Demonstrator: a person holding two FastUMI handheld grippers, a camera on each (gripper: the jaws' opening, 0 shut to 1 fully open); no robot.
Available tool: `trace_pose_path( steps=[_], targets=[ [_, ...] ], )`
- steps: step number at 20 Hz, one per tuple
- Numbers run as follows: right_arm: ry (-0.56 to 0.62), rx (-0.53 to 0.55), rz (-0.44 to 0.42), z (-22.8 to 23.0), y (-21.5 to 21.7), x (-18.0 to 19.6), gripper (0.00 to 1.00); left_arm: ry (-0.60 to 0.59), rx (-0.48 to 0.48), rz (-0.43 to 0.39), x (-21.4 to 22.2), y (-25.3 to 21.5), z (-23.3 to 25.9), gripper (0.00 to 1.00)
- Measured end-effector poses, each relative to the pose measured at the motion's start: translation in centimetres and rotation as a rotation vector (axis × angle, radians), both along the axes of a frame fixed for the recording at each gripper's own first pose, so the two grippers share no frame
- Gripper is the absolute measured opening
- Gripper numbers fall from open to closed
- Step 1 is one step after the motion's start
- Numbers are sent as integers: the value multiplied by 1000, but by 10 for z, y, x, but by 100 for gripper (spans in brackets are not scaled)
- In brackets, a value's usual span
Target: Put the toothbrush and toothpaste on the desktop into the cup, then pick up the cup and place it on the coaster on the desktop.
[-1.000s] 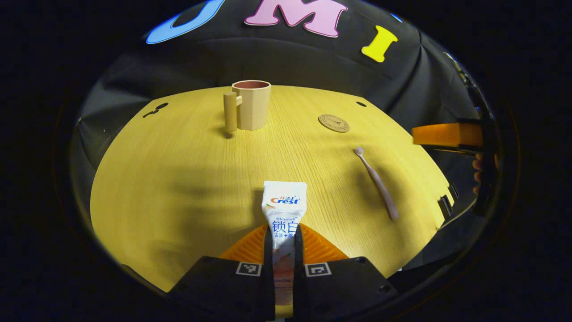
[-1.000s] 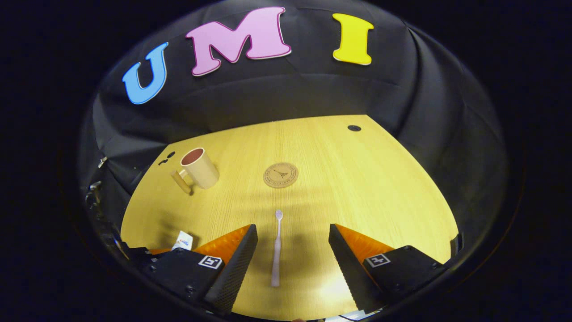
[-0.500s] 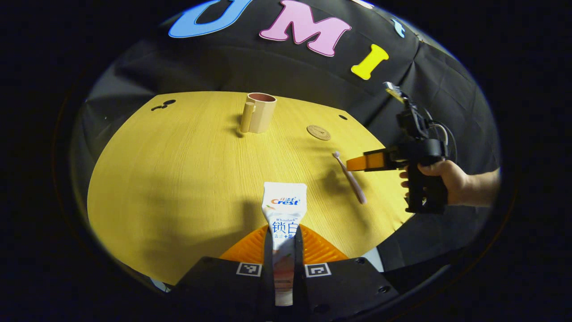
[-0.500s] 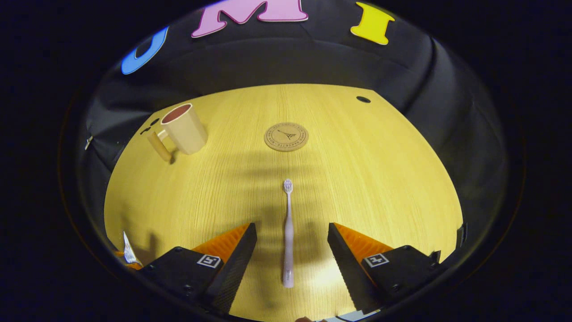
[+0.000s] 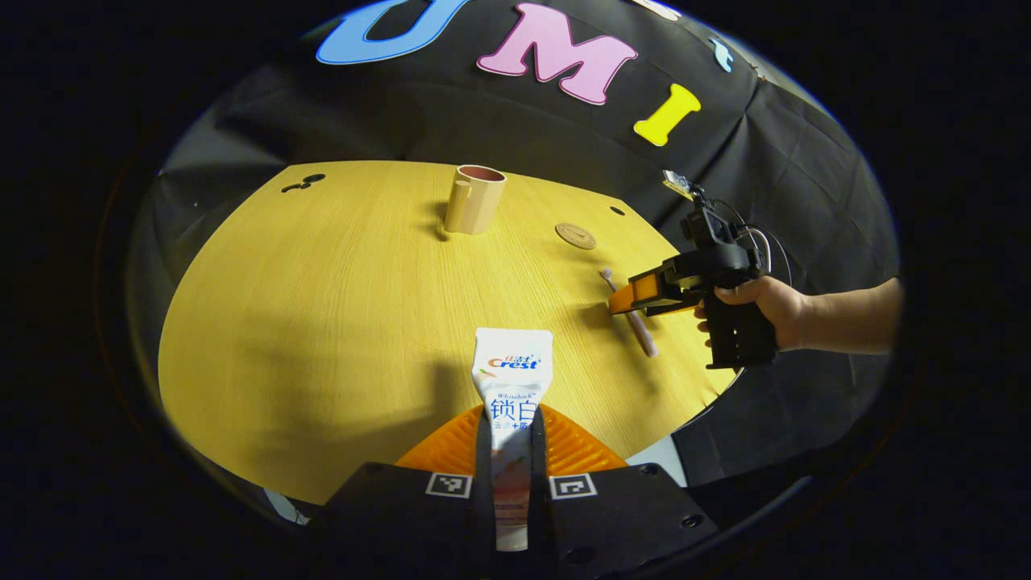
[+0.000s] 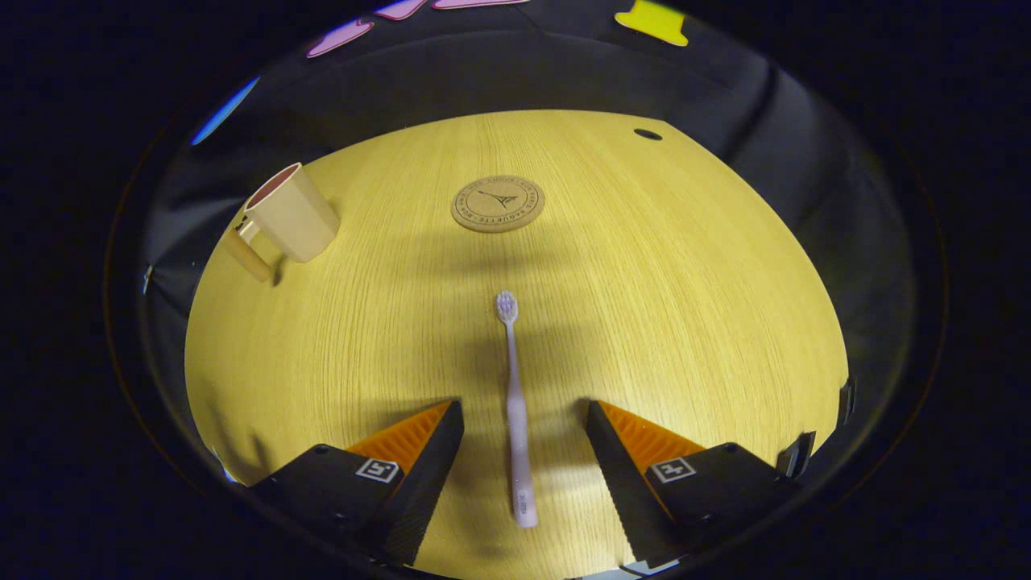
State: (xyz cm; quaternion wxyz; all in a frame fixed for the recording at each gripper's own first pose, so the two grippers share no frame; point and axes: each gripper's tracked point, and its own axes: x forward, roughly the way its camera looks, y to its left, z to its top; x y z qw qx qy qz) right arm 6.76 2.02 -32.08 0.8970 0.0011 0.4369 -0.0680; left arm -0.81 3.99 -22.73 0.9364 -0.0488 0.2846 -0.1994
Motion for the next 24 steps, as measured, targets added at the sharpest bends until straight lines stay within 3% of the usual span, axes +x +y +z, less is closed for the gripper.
trace_pose_path(
  steps=[1,3,5,7,8,11,12,14,19,20,24],
  targets=[
    [6,1,2,1,2,-1,94,0,2,6,3,1,1,20],
    [-2,0,18,-1,2,2,78,5,21,18,7,2,0,21],
    [-8,-7,19,0,2,2,31,3,25,25,9,1,2,21],
    [-15,-14,47,-1,5,4,33,5,24,38,11,-2,5,20],
    [-11,-21,62,4,7,1,11,6,23,46,13,-4,4,20],
    [-8,-47,169,0,11,0,8,17,24,72,18,-9,5,20],
    [-6,-58,225,-1,13,0,0,28,39,88,20,-9,1,21],
    [10,-64,307,-1,17,-4,6,40,59,108,24,-11,-2,21],
    [-20,-47,343,13,7,-14,6,-2,8,141,43,-23,27,21],
    [-22,-40,353,16,5,-17,6,-20,4,147,49,-23,36,16],
    [-91,33,336,49,4,-29,6,-138,-13,184,83,-22,85,20]
  ],
)
